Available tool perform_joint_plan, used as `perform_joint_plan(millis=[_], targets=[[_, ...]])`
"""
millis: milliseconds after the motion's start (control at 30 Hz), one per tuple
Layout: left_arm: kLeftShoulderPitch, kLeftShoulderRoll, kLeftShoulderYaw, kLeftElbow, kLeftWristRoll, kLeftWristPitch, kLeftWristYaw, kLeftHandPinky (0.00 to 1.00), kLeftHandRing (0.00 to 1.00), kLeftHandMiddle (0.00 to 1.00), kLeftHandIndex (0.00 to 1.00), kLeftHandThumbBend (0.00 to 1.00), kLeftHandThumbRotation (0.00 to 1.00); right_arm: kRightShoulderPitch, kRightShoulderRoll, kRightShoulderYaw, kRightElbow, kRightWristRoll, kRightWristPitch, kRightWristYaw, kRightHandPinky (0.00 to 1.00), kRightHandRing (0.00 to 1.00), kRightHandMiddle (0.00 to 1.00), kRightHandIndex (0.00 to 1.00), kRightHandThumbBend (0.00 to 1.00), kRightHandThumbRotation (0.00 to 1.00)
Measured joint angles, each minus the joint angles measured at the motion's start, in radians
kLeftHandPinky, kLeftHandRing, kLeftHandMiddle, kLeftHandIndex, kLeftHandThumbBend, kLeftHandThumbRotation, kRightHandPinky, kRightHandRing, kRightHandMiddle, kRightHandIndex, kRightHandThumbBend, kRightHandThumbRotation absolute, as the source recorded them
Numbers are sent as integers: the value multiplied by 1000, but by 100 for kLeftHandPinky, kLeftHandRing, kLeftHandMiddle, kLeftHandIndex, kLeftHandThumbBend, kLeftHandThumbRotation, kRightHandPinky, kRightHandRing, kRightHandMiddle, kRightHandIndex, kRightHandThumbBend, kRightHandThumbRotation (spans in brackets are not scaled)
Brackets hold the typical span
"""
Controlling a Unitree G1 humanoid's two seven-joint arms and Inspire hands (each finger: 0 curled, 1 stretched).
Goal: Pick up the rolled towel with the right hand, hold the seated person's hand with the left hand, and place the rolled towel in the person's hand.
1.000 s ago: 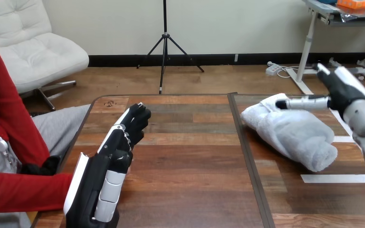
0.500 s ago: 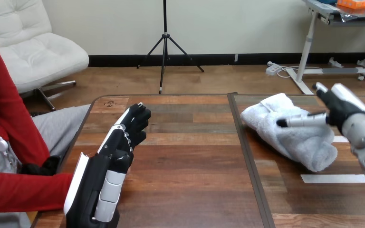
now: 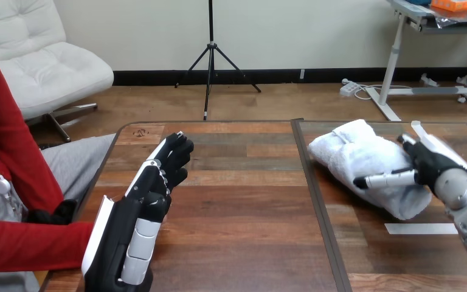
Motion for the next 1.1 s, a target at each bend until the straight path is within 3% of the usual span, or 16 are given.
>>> perform_joint_plan(millis=[300,600,800,1100], targets=[[0,0,0,0,-10,0,-5,91,93,90,91,85,100,1,9,31,4,-24,40,1,90,99,100,100,100,44],[1,0,0,-2,-10,0,-6,92,93,90,91,85,100,1,19,66,4,-47,68,1,78,91,94,98,100,43],[1,0,1,-4,-10,0,-5,92,92,90,91,84,100,1,25,73,3,-49,93,1,71,86,90,93,100,39],[1,1,2,-4,-10,0,-6,92,92,90,90,82,100,1,29,95,4,-60,108,-8,55,69,75,78,100,31]])
